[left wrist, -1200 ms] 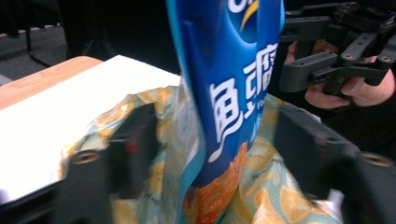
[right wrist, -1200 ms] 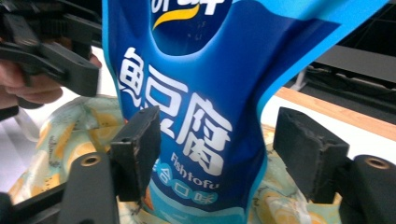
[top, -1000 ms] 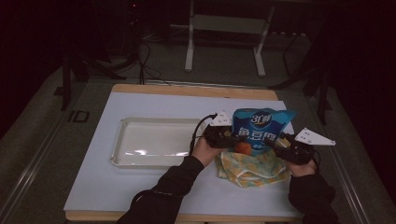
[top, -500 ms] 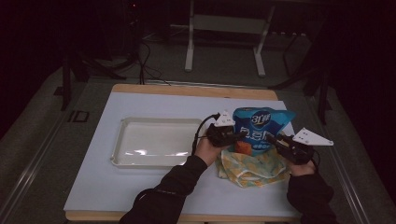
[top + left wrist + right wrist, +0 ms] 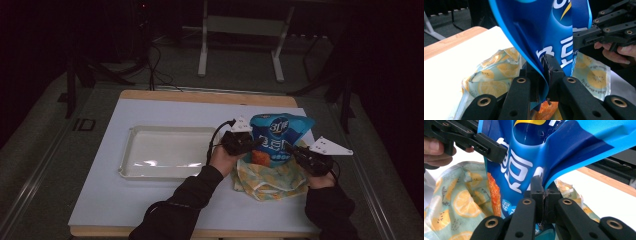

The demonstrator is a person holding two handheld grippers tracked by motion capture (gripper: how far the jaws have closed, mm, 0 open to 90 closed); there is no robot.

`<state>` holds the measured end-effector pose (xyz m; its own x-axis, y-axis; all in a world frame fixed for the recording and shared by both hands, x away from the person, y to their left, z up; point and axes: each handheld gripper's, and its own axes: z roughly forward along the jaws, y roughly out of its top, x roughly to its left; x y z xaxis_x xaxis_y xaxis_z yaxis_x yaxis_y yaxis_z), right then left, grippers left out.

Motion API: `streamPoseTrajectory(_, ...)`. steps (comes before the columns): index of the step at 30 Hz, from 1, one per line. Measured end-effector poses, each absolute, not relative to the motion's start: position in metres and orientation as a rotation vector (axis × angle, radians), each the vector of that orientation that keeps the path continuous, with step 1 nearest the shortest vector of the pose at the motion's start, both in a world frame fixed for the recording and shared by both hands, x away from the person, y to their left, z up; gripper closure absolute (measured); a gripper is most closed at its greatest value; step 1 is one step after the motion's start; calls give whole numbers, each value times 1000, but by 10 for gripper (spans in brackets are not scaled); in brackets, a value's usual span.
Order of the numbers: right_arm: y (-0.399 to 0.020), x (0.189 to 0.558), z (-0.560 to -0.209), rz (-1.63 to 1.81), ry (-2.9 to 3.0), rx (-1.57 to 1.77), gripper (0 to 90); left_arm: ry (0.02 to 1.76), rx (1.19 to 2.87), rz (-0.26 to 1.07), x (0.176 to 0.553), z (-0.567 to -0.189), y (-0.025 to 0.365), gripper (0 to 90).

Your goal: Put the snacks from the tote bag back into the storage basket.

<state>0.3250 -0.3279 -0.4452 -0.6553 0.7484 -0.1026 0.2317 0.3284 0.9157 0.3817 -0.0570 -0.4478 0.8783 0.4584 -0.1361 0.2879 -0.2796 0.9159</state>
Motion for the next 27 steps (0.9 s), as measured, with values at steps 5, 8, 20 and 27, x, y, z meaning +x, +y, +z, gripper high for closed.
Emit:
streamPoseTrajectory(5,-328,322,-437,1325,2063,852,889,549,1868,191,380,-436,-56,850)
streamPoseTrajectory(8,-328,321,-427,1325,2054,841,890,547,1867,197,379,-428,-56,854)
streamPoseTrajectory(20,-326,317,-404,1328,2023,820,895,556,1857,204,379,-401,-56,859)
streamPoseTrajectory(27,-325,318,-388,1336,1992,821,896,545,1850,224,381,-382,-56,865)
